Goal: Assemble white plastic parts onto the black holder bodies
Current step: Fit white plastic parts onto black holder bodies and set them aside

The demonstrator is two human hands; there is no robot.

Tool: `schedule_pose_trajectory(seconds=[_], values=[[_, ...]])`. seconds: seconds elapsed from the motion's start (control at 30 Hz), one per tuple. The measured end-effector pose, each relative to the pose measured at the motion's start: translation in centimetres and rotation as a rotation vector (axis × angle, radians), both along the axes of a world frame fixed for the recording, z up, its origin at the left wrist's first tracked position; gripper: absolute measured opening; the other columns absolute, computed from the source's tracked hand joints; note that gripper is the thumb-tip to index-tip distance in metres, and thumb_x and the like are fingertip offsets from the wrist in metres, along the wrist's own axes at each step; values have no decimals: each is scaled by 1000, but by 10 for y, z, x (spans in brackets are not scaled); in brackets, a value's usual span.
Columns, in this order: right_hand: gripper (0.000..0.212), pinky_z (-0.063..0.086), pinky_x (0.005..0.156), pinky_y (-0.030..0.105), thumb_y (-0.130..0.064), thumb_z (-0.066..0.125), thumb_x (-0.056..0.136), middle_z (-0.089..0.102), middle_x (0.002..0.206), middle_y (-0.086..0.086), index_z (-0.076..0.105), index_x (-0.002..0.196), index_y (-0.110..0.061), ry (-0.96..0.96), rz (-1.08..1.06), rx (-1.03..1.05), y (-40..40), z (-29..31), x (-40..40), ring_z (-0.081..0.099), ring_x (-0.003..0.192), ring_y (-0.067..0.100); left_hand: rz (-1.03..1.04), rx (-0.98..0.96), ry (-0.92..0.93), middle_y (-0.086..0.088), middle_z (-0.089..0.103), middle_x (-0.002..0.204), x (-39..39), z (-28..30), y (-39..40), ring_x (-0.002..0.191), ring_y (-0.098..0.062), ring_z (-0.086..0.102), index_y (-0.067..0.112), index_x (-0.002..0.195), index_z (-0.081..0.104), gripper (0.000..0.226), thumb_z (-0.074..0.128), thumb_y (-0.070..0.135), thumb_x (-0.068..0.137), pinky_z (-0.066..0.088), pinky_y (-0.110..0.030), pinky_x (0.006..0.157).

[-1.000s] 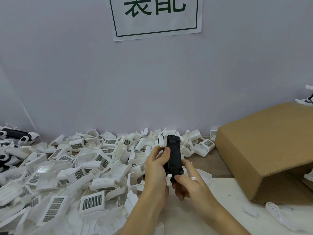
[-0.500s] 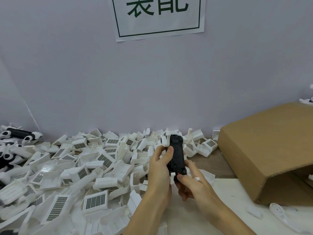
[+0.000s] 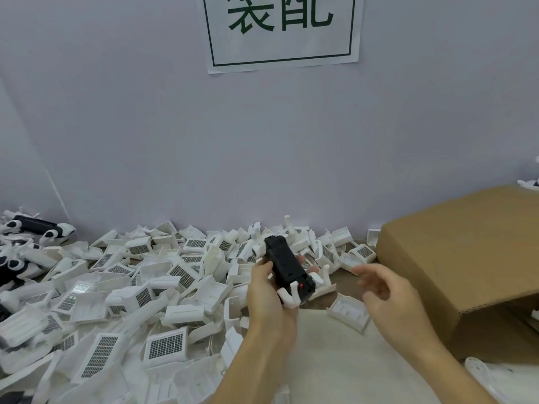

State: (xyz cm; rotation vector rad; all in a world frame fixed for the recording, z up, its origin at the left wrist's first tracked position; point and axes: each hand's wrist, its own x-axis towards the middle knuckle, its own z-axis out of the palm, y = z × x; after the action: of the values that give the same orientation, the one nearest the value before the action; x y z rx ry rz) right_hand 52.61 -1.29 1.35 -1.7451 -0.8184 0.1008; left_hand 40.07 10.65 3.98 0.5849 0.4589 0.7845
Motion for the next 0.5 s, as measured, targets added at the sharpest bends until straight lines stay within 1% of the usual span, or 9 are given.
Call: schedule_pose_trajectory(seconds=[0.03,0.1,0.17,0.23,0.3,0.37,0.4,0.43,0.5], values=[[46,44,76,12,9,57,84,64,102,-4,65,105,-32,-62,-8,-77,0,-3,2,59,99,18,-6,26,8,-23,64,104,0,0,0,78,-34,66,-1,137,51,41,44,20,103,55,-36,65],[53,39,98,28,-14,63,86,51,125,-10,49,132,-37,-204,32,-368,0,-9,2,45,124,17,9,103,47,-24,66,106,2,-1,0,88,-37,66,1,135,53,35,48,13,103,56,-47,82],[69,29,107,38,-38,61,87,37,139,-10,27,147,-41,-291,51,-665,1,-14,2,31,136,17,22,184,105,-28,68,116,5,-2,-1,98,-40,66,-3,130,58,34,58,11,98,51,-54,96],[73,25,110,42,-47,57,88,33,144,-10,19,150,-39,-282,36,-769,3,-16,2,26,139,16,7,251,119,-29,69,114,6,-1,-3,100,-42,67,-7,119,65,40,70,17,87,51,-54,98],[65,29,110,41,-49,54,91,37,143,-9,26,148,-36,-302,-6,-776,4,-16,3,29,137,17,-10,297,135,-22,72,98,6,0,-2,88,-34,69,-5,104,72,43,77,23,72,58,-46,84],[51,36,104,38,-50,55,91,46,131,-9,44,139,-36,-340,-26,-779,4,-12,2,38,129,18,-27,322,141,-15,70,84,7,-1,0,73,-25,68,2,90,76,36,80,28,66,58,-37,68],[43,40,100,36,-50,56,90,50,122,-9,52,131,-38,-347,-20,-770,3,-9,1,41,124,18,-29,325,155,-13,69,80,7,-2,1,69,-23,67,5,87,76,35,81,31,64,57,-34,65],[36,42,97,36,-50,58,88,51,114,-10,59,122,-38,-338,-4,-750,1,-7,0,44,118,18,-30,319,156,-11,70,81,7,-3,2,70,-23,67,7,88,75,36,81,34,64,57,-34,66],[27,46,90,32,-44,63,84,51,105,-9,64,110,-34,-282,26,-672,-1,-5,0,50,108,16,-45,295,123,-14,75,94,6,-1,2,82,-29,71,5,103,71,47,79,36,69,59,-42,76]])
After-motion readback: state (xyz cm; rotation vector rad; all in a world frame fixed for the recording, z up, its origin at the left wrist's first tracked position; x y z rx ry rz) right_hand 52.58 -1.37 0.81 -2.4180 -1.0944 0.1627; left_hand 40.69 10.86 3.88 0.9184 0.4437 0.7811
